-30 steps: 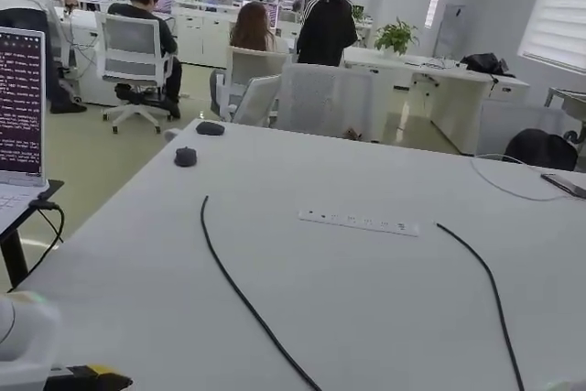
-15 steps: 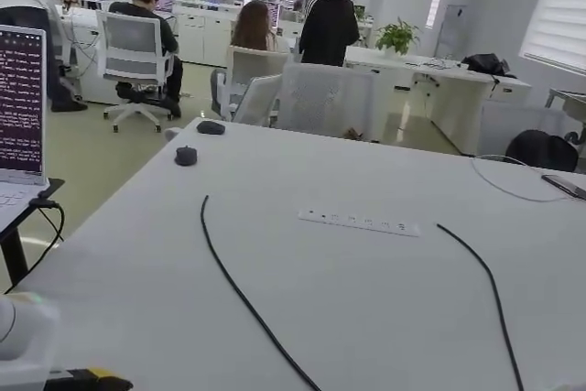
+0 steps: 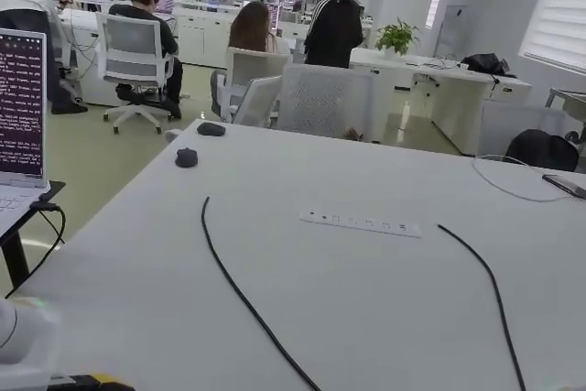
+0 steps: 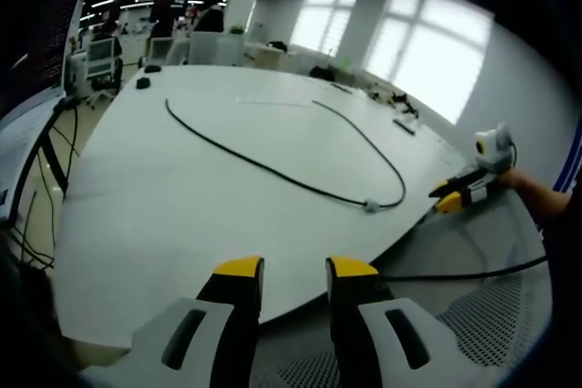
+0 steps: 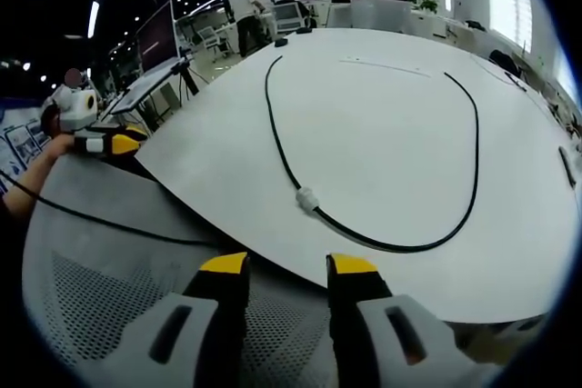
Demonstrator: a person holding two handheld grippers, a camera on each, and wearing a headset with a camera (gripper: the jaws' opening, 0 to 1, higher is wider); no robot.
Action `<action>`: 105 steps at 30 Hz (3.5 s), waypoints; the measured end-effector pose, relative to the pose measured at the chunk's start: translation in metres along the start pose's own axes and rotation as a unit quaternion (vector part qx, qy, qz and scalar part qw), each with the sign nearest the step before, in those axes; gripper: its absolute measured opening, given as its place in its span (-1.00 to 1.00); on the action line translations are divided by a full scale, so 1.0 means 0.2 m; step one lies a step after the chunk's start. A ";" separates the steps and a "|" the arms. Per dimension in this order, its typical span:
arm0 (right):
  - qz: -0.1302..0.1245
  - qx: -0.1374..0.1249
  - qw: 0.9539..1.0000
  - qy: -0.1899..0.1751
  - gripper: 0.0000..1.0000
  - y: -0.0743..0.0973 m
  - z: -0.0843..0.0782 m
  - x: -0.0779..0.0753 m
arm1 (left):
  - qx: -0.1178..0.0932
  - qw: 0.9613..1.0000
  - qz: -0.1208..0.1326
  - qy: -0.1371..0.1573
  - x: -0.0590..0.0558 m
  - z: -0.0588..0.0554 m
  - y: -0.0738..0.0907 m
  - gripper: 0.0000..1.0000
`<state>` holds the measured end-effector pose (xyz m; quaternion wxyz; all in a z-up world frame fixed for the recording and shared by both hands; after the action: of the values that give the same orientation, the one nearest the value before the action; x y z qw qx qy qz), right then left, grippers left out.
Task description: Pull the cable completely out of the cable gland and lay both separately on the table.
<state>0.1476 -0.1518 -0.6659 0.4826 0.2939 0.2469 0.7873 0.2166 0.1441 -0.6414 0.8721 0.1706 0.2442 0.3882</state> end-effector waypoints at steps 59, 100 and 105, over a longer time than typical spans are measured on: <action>-0.036 -0.020 0.999 -0.001 -0.31 0.02 0.02 -0.08 | 0.183 0.839 -0.315 -0.404 -0.85 -0.15 -1.12 -0.38; 0.002 -0.063 0.998 0.020 -0.37 0.02 0.10 0.01 | 0.036 0.932 -0.195 -0.303 -0.75 0.22 -0.50 -0.67; 0.003 -0.037 0.999 0.035 -0.36 0.03 0.06 0.02 | 0.030 0.938 -0.181 -0.293 -0.72 0.17 -0.41 -0.67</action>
<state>0.1519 -0.1498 -0.6524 0.4822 0.2489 0.2335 0.8068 0.2014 -0.0206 -0.6107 0.9550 0.2561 0.0163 0.1491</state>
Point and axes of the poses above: the centre of the closed fingertips' face, and the gripper's own axes: y roughly backward along the fingers, x roughly to its left, z roughly out of its top, the point moved 1 cm from there along y, roughly backward along the fingers, and after that the axes turned 7 degrees about -x, right-handed, at the moved point
